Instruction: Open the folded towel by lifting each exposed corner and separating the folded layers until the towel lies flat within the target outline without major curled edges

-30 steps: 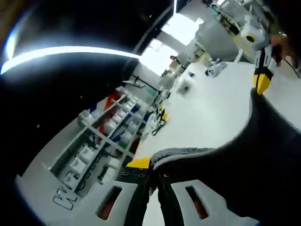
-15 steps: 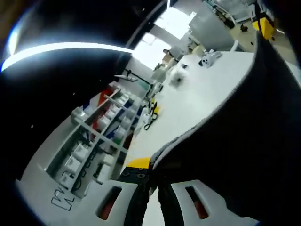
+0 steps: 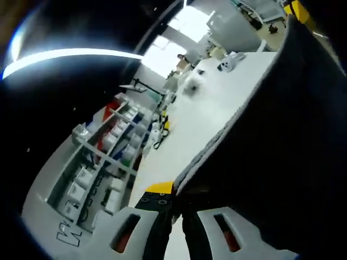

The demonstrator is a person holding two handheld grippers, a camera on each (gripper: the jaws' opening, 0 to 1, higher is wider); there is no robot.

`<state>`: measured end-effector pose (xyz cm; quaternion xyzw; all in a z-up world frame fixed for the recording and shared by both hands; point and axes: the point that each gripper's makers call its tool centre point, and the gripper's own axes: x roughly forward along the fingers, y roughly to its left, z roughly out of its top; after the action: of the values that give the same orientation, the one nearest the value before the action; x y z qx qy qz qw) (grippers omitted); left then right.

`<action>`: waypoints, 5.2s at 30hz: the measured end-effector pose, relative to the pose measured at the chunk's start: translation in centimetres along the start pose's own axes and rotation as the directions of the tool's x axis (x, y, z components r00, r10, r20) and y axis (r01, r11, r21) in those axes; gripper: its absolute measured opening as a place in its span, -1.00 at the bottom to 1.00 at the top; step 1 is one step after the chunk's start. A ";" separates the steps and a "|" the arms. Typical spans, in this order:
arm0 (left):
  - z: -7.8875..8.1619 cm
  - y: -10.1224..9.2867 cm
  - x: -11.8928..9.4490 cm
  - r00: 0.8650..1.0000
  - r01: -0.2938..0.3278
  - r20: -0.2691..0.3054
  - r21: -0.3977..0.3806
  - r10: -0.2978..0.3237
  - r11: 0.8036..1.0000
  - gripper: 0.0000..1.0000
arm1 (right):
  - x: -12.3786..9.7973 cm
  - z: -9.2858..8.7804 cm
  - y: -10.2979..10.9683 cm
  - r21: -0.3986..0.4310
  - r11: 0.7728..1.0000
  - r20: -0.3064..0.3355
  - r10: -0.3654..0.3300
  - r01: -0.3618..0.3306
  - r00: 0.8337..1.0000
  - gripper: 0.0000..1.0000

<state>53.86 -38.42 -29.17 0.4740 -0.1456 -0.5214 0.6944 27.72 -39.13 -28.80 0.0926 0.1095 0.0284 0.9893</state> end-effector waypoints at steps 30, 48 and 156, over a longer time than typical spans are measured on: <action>-2.8 -6.8 5.2 0.977 0.161 -0.151 0.068 -0.149 0.985 -0.60 | 0.3 -6.1 -5.8 0.052 0.992 -0.195 -0.105 0.117 0.975 -1.00; -2.5 -5.2 5.3 0.989 0.091 -0.121 -0.006 -0.091 0.996 -0.43 | 0.8 -10.5 -9.3 -0.183 0.969 -0.325 -0.218 0.165 0.920 -0.85; -1.3 -7.6 13.8 0.972 0.207 -0.074 -0.179 -0.222 0.962 -0.99 | 2.7 -11.1 -10.4 -0.346 0.930 -0.326 -0.238 0.119 0.915 -1.00</action>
<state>56.02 -49.72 -40.06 0.4497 -0.0157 -0.5815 0.6778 28.25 -47.16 -41.94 -0.0861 0.2921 -0.0295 0.9521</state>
